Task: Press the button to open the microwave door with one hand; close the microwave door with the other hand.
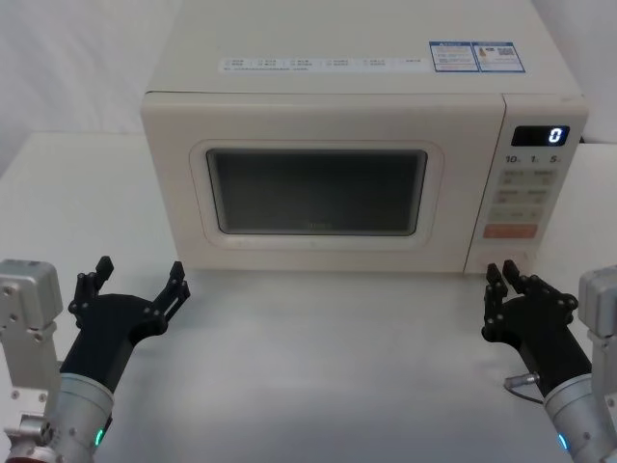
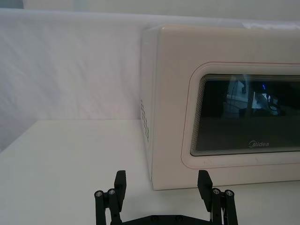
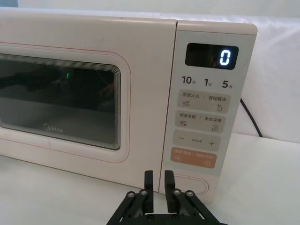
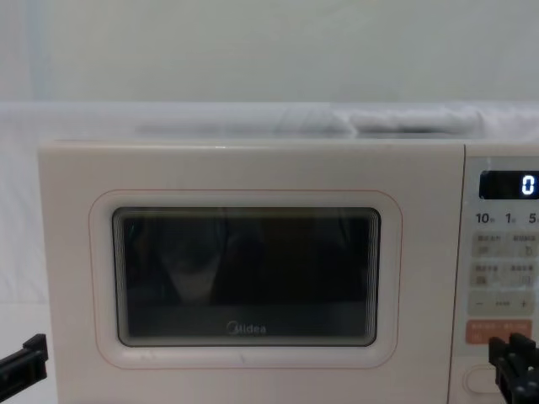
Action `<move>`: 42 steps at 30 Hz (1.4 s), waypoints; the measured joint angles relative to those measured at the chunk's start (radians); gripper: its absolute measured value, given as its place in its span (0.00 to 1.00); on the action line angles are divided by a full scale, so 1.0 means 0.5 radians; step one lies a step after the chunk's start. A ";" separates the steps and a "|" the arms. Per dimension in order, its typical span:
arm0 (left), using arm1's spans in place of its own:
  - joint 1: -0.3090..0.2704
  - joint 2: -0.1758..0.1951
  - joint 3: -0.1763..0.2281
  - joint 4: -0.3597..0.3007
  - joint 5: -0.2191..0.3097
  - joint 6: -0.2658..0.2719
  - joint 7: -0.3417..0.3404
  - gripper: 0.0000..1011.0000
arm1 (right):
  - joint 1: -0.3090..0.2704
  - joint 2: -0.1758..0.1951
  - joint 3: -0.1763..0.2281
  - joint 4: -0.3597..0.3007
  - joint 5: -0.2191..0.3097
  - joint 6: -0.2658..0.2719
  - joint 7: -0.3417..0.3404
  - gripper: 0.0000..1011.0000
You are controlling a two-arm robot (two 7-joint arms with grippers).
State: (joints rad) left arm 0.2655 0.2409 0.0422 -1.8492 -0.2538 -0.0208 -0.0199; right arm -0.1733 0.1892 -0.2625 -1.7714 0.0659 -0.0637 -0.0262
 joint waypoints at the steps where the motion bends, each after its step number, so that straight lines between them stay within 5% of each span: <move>1: 0.000 0.000 0.000 0.000 0.000 0.000 0.000 0.99 | 0.000 0.000 0.000 0.000 0.000 0.000 0.000 0.16; 6: 0.000 0.000 0.000 0.000 0.000 0.000 0.000 0.99 | 0.000 0.000 0.000 0.000 0.000 0.000 0.000 0.00; 34: 0.000 0.000 0.000 0.000 0.000 0.000 0.000 0.99 | -0.007 -0.008 0.008 -0.064 -0.012 0.028 0.053 0.00; 42: 0.000 0.000 0.000 0.000 0.000 0.000 0.000 0.99 | -0.046 -0.069 0.137 -0.140 0.123 0.079 0.134 0.00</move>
State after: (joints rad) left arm 0.2655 0.2409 0.0421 -1.8492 -0.2538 -0.0208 -0.0199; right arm -0.1962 0.1548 -0.1940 -1.8416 0.1275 -0.0241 0.0407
